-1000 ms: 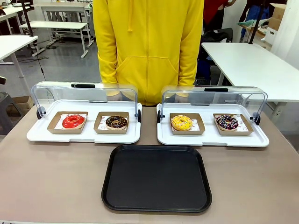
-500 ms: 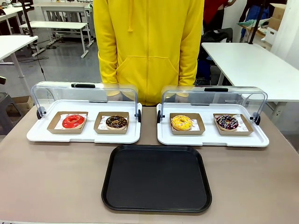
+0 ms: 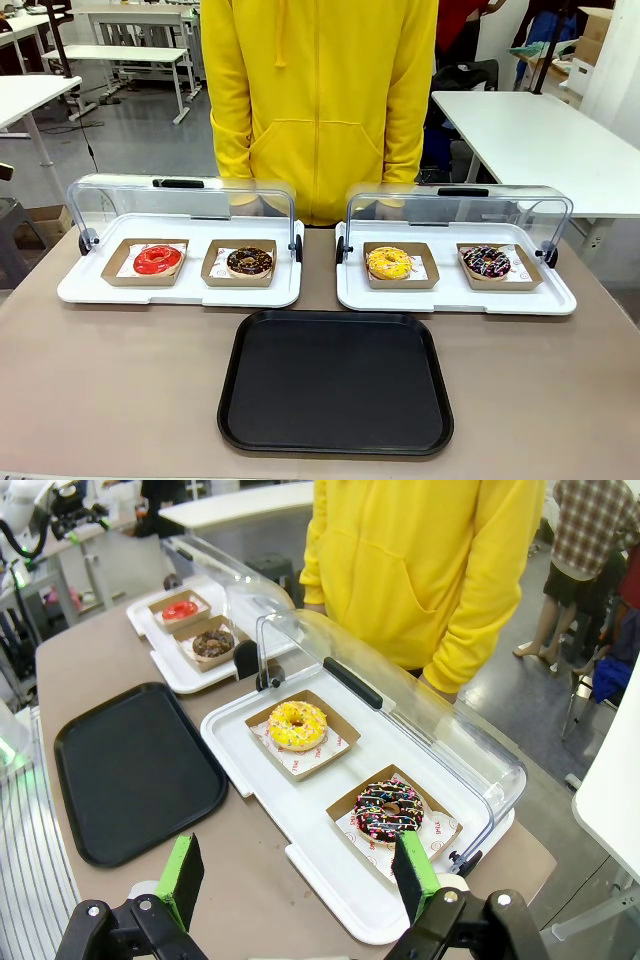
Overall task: Move the first donut from the left to the tray.
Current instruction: Pick up the Paper togo box containing the Donut indicated by the person and place it on the Handle tray.
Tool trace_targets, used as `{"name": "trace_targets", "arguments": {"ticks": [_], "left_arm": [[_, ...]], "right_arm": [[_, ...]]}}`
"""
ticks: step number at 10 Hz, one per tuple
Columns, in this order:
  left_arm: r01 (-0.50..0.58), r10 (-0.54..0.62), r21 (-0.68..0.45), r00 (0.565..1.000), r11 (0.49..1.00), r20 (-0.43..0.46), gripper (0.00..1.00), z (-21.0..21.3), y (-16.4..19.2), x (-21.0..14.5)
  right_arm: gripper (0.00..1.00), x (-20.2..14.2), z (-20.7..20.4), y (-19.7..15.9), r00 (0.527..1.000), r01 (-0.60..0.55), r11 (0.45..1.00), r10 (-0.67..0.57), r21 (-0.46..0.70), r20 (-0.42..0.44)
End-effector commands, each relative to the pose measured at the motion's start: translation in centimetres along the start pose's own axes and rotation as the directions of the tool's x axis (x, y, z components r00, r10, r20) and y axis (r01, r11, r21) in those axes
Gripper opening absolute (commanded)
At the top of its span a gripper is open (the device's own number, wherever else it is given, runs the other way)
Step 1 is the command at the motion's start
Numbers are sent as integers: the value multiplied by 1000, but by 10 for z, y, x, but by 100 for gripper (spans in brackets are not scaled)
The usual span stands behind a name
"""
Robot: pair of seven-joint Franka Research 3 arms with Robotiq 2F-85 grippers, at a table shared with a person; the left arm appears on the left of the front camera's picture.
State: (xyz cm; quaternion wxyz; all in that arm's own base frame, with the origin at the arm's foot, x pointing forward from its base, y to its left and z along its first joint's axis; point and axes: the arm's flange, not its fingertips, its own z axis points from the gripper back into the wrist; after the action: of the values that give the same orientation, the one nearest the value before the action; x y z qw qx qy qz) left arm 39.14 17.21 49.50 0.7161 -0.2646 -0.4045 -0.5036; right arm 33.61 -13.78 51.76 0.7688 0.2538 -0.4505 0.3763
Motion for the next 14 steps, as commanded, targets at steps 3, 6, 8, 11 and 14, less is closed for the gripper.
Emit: {"name": "trace_targets", "arguments": {"ticks": [3,6,8,11,14], "left_arm": [[12,-12,-1,1000,1000,6,100,1,-1,1],[12,-12,-1,1000,1000,6,100,1,-1,1],[12,-12,-1,1000,1000,6,100,1,-1,1],[12,-12,-1,1000,1000,6,100,1,-1,1],[12,-12,-1,1000,1000,6,100,1,-1,1]], "right_arm": [[100,2,-1,-3,999,-22,1000,22,0,29],[100,2,-1,-3,999,-22,1000,22,0,29],[100,2,-1,-3,999,-22,1000,22,0,29],[100,2,-1,-3,999,-22,1000,22,0,29],[100,2,-1,-3,999,-22,1000,22,0,29]]}}
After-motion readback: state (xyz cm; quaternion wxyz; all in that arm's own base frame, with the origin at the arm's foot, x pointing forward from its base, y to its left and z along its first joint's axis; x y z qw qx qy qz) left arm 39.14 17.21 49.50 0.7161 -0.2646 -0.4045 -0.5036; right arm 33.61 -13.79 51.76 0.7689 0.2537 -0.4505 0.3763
